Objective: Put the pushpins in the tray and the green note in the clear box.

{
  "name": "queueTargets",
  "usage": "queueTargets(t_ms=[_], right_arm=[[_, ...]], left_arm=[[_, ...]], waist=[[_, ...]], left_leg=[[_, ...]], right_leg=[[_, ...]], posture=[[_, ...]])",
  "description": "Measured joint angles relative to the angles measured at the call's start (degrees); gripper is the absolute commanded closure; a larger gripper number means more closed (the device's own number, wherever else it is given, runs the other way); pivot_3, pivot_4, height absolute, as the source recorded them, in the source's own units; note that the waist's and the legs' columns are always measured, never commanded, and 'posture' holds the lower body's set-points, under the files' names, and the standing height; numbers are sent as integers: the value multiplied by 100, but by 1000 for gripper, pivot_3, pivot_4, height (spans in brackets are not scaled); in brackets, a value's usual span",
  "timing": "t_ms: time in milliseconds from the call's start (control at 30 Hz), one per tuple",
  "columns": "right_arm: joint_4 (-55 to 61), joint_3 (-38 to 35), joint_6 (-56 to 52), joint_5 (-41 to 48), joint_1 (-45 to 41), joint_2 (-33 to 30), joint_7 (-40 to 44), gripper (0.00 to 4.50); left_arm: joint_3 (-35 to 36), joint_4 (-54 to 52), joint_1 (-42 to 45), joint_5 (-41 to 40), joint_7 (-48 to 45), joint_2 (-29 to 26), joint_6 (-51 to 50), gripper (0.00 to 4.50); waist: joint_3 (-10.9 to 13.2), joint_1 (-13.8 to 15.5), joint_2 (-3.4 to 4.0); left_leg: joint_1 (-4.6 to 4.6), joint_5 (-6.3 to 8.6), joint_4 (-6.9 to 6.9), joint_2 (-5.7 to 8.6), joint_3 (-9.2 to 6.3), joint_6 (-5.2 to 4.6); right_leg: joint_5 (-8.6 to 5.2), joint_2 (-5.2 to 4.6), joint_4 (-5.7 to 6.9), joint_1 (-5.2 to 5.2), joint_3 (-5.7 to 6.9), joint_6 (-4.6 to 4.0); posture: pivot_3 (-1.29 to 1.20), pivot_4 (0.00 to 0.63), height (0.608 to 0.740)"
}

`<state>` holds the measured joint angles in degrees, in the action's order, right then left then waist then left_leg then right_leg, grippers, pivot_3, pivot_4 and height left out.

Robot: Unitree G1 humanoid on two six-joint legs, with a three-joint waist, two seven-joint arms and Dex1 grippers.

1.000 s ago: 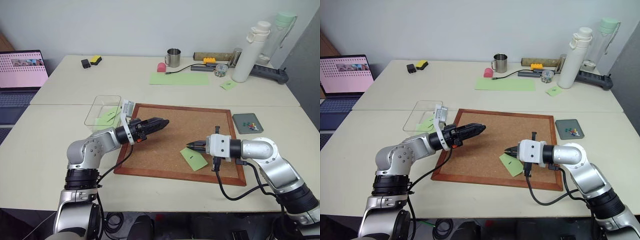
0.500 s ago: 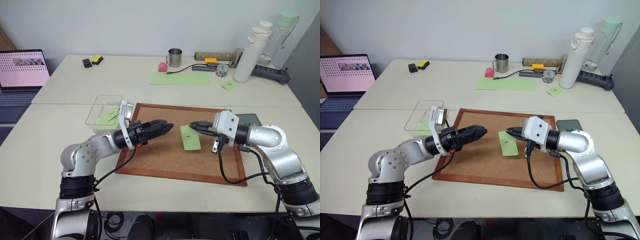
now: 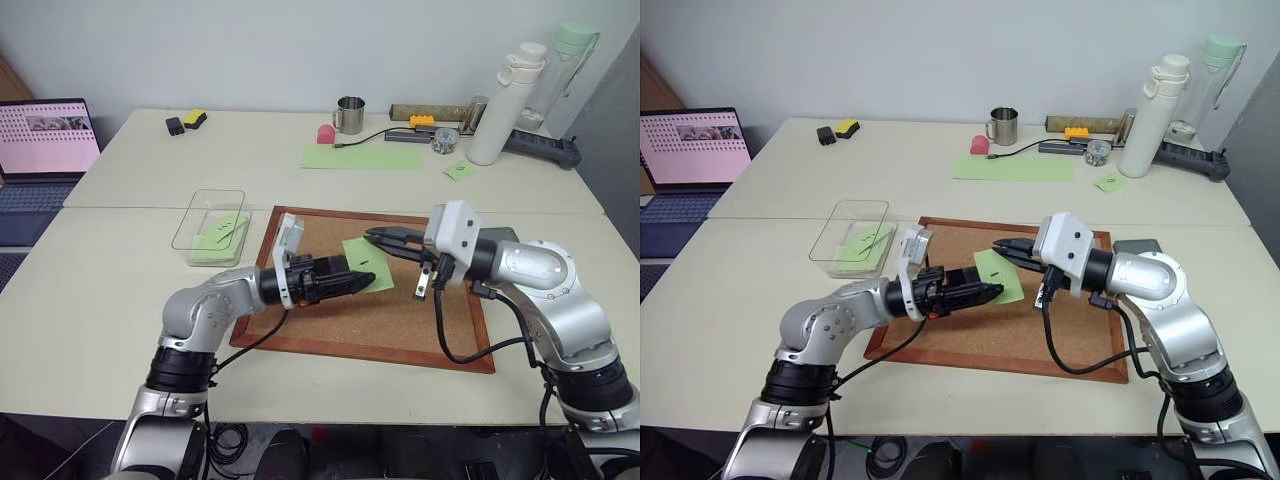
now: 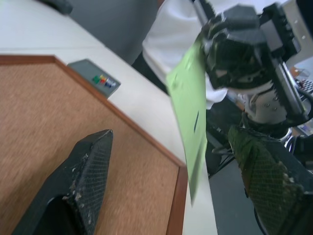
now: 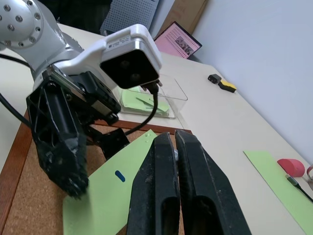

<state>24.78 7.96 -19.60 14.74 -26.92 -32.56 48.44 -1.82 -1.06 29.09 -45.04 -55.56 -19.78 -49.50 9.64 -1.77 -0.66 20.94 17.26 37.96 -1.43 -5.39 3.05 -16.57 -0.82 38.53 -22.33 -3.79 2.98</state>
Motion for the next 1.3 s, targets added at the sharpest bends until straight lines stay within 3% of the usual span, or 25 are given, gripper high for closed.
queueTargets(t_ms=[667,867,1100,1233,1300], right_arm=[[3,16,-49,-24,73,13,-228,4500],[3,33,-71,-66,73,27,-305,4500],[66,-61,-204,-62,112,59,-596,4500],[179,-476,-327,-33,539,73,-965,4500],[-24,-965,-607,34,755,230,-1410,4500]], left_arm=[[119,249,63,44,108,124,133,4472],[131,470,175,136,220,226,276,4472],[277,1508,535,759,786,356,790,4472],[182,1508,667,985,625,343,1052,4472],[-190,1405,877,1410,370,234,1559,4472]], waist=[[1,-3,0],[1,-1,-1],[3,0,-2],[3,30,-2],[4,41,-4]], left_leg=[[0,0,0,0,-1,0],[0,0,0,0,-1,0],[4,0,-3,2,-2,1],[19,-7,-3,3,-13,12],[19,-8,-1,8,-13,15]], right_leg=[[0,0,0,-1,0,0],[0,0,0,0,0,0],[0,0,-7,-3,1,0],[0,-3,-18,-3,14,0],[1,-8,-23,2,15,0]], posture=[[0,150,740],[0,150,740],[0,150,740],[0,150,740],[0,150,740]])
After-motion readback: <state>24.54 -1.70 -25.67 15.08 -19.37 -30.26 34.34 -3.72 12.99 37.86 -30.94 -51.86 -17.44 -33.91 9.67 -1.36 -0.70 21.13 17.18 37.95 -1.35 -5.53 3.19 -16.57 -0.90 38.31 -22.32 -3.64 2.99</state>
